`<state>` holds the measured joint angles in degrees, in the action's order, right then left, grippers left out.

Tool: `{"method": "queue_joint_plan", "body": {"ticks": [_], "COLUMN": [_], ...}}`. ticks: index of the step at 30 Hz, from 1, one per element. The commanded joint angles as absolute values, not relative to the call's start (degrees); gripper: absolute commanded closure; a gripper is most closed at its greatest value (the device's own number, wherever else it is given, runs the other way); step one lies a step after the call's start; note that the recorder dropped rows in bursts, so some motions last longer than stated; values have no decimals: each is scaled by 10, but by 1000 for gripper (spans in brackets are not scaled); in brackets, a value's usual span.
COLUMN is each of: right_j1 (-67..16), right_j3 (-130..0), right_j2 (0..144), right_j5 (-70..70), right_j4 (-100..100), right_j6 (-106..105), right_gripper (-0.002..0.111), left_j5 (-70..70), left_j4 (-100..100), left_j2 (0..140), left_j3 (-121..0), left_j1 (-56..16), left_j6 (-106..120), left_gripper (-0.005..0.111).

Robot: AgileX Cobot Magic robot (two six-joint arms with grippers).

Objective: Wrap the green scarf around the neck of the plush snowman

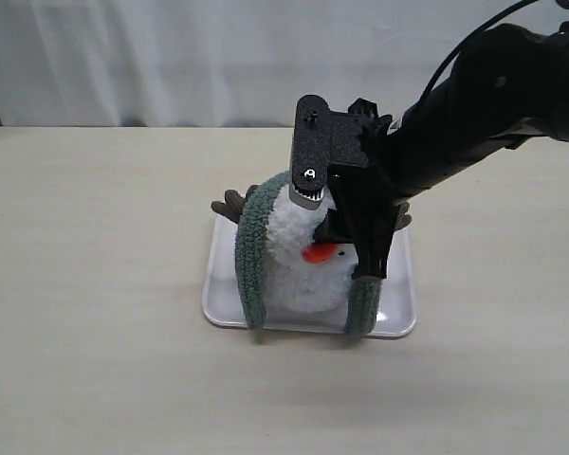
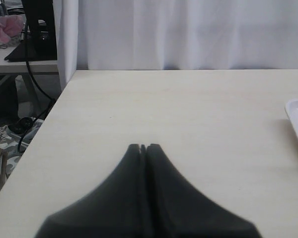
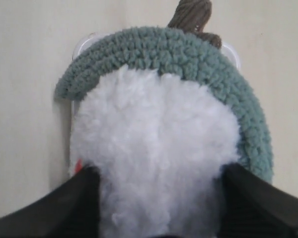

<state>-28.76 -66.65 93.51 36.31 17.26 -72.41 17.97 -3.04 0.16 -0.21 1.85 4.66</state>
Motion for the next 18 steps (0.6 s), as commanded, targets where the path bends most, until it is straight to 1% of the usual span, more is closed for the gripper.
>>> {"method": "queue_joint_plan", "body": {"ticks": [1, 2, 5, 12, 18], "right_j1": [-288, -288, -288, -288, -288], "right_j3": [-672, -672, -672, -672, -672], "right_j2": [932, 932, 932, 912, 847], "right_j5": [349, 349, 349, 378, 378], "right_j4": [170, 170, 170, 170, 170], "right_j6": [-703, -697, -693, -669, -565], "right_gripper": [44, 39, 31, 31, 31], "left_j5": [174, 174, 174, 174, 174], "left_j4": [-31, -31, -31, -31, -31], "left_j2": [0, 0, 0, 0, 0], "left_j3": [0, 0, 0, 0, 0], "left_j1": [19, 19, 19, 19, 19], "left_j6": [42, 42, 42, 42, 42], "left_gripper": [107, 107, 107, 107, 107]}}
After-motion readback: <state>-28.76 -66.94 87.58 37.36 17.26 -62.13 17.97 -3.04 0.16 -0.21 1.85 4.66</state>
